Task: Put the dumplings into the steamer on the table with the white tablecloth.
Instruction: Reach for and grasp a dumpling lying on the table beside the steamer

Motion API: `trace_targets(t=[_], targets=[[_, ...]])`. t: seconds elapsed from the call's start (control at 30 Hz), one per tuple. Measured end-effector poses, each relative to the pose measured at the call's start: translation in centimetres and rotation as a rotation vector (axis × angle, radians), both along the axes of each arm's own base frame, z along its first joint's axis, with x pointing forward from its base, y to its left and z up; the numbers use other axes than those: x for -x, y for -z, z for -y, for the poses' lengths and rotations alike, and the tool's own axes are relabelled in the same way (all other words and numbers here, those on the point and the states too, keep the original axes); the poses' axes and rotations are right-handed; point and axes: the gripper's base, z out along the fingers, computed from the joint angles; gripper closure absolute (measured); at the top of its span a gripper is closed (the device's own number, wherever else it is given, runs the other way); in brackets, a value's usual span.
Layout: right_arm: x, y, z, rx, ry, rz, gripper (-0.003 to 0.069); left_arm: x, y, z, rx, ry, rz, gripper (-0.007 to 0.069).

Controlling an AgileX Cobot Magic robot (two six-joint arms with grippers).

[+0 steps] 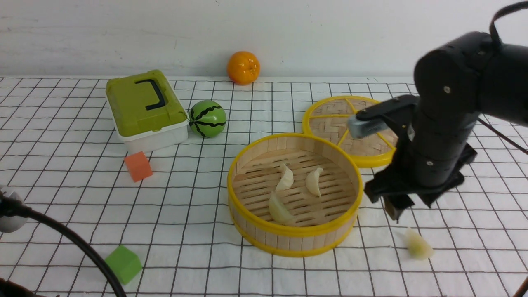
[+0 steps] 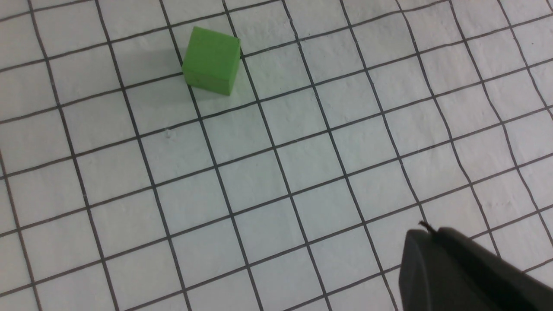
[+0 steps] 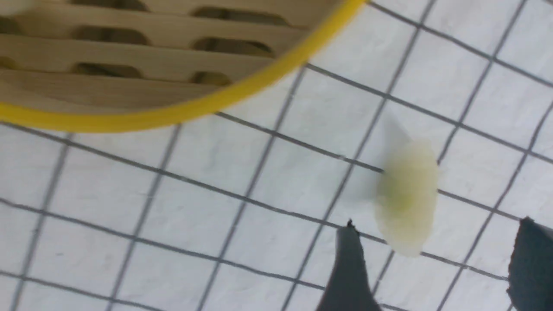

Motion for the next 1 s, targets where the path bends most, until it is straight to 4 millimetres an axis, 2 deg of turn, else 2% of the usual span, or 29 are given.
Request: trace_targets(t=[0.03,0.07,0.1,0.2,0.3,0.4,0.43,0.57,0.67,0.77,0.97,1.0], targets=[[-0.2,0.7,0.9,0.002,0.016,-0.005,0.0188,0.0,0.0,0.0,0.001,0.0,0.002,0.0629],[-0.2,0.7,0.9,0.001,0.015,-0.003,0.0188,0.0,0.0,0.0,0.002,0.0,0.003,0.0629],[-0.6,1.8,2.0,0.001,0.036,-0.003,0.0188,-0.1,-0.1,0.1,0.006,0.001,0.009,0.0627],[-1.4,2.9,2.7,-0.004,0.054,0.01,0.0188,-0.1,-0.1,0.1,0.011,0.002,0.015,0.0625],[-1.8,3.7,2.8,-0.004,0.057,0.001,0.0188,-0.1,-0.1,0.1,0.011,0.002,0.016,0.0624],[-2.1,5.8,2.6,0.003,0.048,-0.055,0.0188,-0.1,-0.1,0.1,0.012,0.002,0.016,0.0622],[-2.1,5.8,2.6,0.003,0.048,-0.055,0.0188,-0.1,-0.1,0.1,0.012,0.002,0.017,0.0622],[-2.4,7.9,2.4,0.016,0.047,-0.115,0.0211,-0.1,-0.1,0.1,0.013,0.002,0.018,0.0619],[-2.4,8.4,2.4,0.021,0.049,-0.136,0.0288,-0.1,-0.1,0.1,0.014,0.001,0.018,0.0619],[-2.4,8.4,2.5,0.026,0.047,-0.138,0.0426,-0.1,-0.1,0.1,0.014,0.0,0.018,0.0615],[-2.3,7.9,2.5,0.031,0.046,-0.141,0.0557,-0.1,-0.1,0.1,0.014,0.0,0.018,0.061],[-2.3,7.5,2.5,0.03,0.043,-0.136,0.0618,-0.1,-0.1,0.1,0.015,0.001,0.017,0.0608]])
